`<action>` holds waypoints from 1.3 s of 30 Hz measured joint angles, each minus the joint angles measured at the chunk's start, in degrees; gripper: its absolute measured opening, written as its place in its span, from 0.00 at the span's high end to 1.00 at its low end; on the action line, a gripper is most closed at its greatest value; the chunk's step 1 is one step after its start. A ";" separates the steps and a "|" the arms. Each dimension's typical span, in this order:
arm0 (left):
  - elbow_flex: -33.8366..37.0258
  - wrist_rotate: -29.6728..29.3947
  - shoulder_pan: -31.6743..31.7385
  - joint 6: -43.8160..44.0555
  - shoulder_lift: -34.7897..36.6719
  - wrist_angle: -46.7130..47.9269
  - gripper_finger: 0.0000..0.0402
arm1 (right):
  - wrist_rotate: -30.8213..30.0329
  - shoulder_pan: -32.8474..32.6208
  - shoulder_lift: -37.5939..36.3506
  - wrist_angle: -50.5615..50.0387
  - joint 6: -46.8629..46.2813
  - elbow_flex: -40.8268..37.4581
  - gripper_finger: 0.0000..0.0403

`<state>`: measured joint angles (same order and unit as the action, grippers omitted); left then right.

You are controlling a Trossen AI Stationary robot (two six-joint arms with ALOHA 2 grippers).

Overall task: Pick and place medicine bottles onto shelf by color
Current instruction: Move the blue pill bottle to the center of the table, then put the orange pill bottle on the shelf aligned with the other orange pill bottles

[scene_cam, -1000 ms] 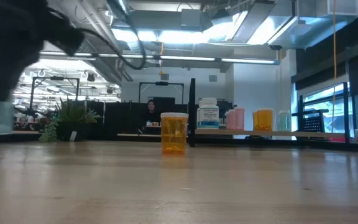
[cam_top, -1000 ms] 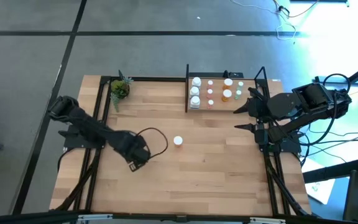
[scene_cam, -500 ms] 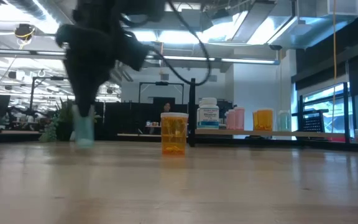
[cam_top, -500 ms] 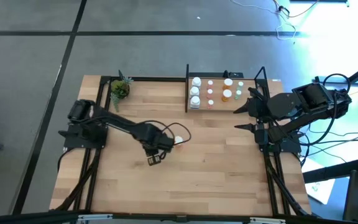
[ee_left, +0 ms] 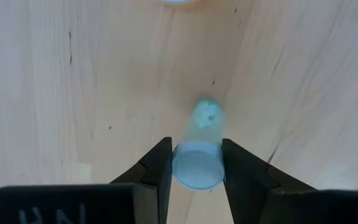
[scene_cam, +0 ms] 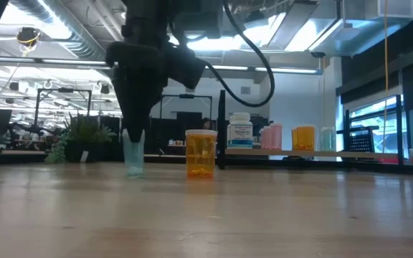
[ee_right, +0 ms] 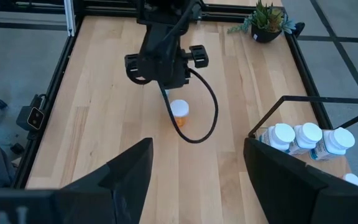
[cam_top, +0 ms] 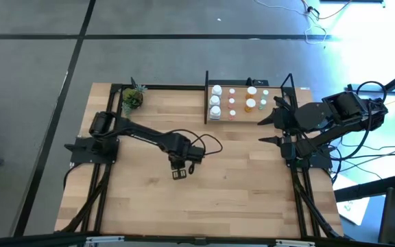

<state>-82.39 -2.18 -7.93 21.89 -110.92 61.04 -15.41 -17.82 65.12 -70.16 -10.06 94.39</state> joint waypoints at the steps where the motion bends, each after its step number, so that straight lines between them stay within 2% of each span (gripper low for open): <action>1: -0.23 0.07 0.06 -0.02 -0.20 0.05 0.74 | 0.01 -0.01 0.00 -0.01 -0.01 0.00 0.37; 6: -0.28 -0.34 0.21 0.00 -0.26 -0.03 0.72 | 0.01 0.01 0.00 -0.01 0.00 0.00 0.37; 14: -0.04 -0.35 0.82 -0.01 -0.63 -0.44 0.65 | 0.01 0.00 0.00 -0.01 0.01 0.00 0.37; 31: -0.25 -1.19 0.79 0.20 0.50 -0.03 0.33 | 0.01 -0.01 0.00 0.01 0.01 0.00 0.37; 35: -1.65 -2.19 0.79 0.42 2.62 2.02 0.31 | 0.01 0.00 0.00 0.01 0.00 0.00 0.37; 39: -2.32 -5.76 0.21 1.47 5.60 4.29 0.30 | 0.01 0.00 0.00 0.01 0.01 0.00 0.37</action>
<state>-84.71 -7.94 -7.72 23.36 -105.32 65.33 -15.40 -17.82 65.12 -70.15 -10.05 94.39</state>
